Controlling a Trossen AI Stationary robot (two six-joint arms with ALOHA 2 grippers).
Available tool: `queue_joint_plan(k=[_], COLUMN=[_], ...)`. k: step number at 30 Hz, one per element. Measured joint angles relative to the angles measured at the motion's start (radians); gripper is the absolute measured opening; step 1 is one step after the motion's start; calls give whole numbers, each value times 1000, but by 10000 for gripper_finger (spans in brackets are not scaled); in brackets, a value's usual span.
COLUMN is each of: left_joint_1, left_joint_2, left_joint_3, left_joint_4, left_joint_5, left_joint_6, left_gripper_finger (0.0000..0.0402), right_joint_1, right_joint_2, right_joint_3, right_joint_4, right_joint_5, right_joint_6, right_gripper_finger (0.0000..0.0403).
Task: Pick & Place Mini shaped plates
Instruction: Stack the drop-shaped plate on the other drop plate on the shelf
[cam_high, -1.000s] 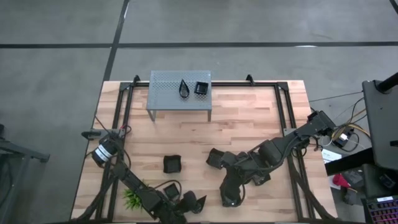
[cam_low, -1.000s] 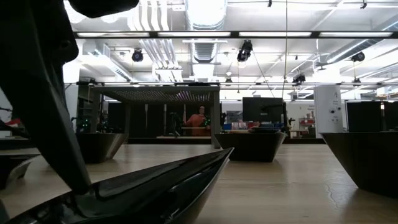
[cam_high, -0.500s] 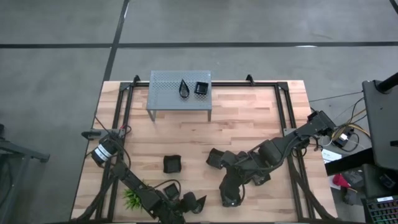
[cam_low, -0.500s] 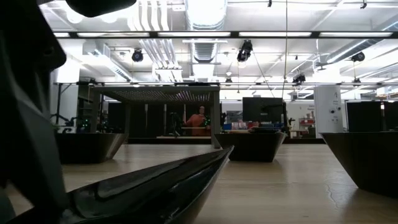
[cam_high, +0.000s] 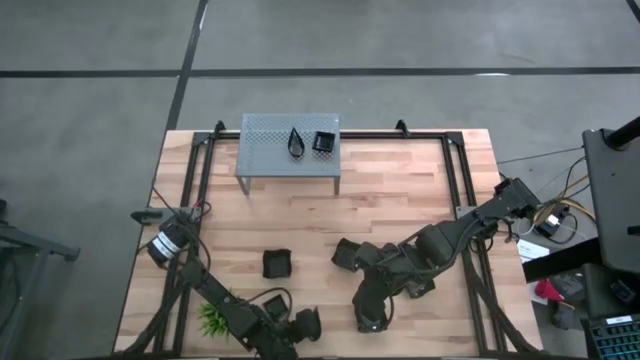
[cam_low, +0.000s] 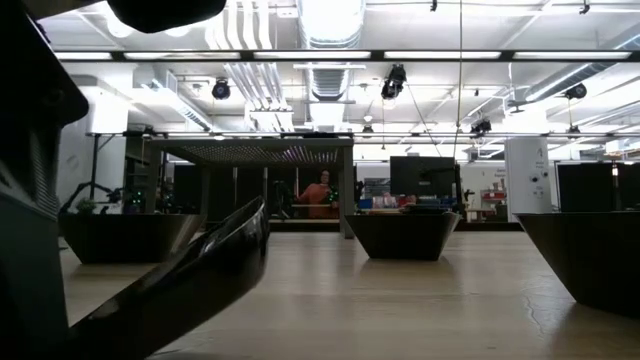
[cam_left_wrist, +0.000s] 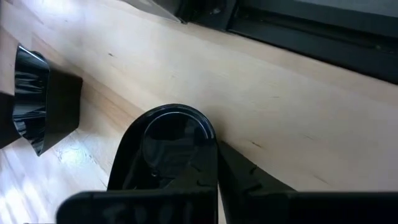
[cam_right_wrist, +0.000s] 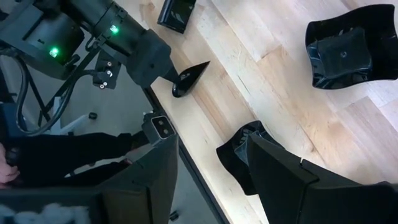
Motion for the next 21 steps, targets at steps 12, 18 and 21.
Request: queue_joint_plan(k=[12, 18, 21], left_joint_1=[3, 3, 6], left_joint_2=[-54, -137, -194], left_joint_3=[24, 29, 28], left_joint_4=[-117, -238, -298], left_joint_5=[33, 13, -14], left_joint_6=[-68, -126, -117], left_gripper_finger=[0, 0, 0], right_joint_1=[0, 0, 5], right_joint_2=[0, 0, 0], right_joint_3=[0, 0, 0], right_joint_4=[0, 23, 47], right_joint_5=[0, 5, 28], right_joint_6=[-2, 2, 1], right_gripper_finger=[187, 187, 187])
